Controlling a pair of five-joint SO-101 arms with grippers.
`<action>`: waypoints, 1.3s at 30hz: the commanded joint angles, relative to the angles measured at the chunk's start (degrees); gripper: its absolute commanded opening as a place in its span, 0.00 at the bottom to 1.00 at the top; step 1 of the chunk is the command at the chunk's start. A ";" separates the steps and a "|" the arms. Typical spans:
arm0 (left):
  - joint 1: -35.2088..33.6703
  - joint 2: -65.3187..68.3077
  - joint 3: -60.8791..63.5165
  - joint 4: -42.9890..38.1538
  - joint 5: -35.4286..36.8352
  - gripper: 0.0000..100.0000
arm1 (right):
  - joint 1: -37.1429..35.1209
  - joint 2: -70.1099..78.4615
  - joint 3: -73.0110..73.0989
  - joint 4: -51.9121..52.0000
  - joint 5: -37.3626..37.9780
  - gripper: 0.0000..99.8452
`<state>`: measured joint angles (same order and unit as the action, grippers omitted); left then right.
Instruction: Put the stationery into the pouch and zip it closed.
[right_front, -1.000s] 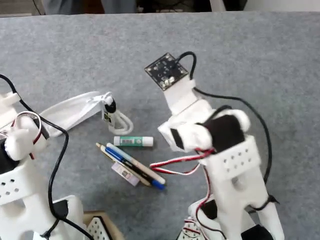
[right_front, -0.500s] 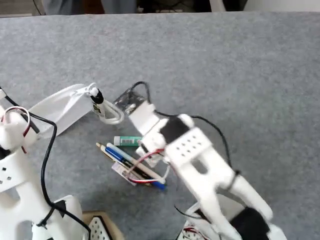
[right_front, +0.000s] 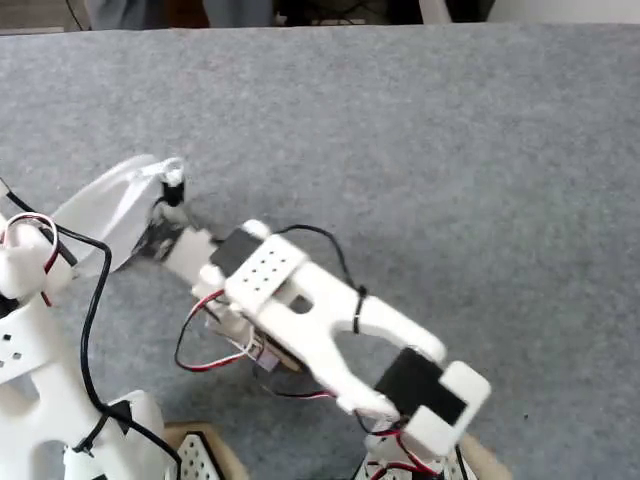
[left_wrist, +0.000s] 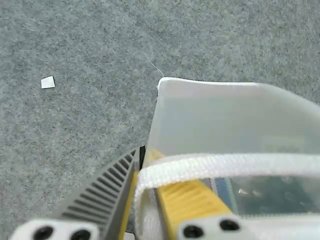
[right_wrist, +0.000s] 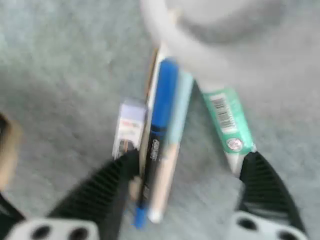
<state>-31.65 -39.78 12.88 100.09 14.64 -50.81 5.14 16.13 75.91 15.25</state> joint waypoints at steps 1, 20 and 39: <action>-0.57 1.41 -0.48 -0.26 0.35 0.03 | -0.97 1.54 -3.03 -1.67 0.35 0.31; -0.57 1.41 -0.40 -0.26 0.35 0.03 | -0.35 11.91 -5.41 -8.70 0.70 0.14; -0.57 1.49 -0.40 -0.53 0.35 0.03 | -0.26 8.48 -5.49 0.26 4.04 0.01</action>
<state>-31.65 -39.78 13.14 100.18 14.73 -50.90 16.92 12.18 75.12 17.27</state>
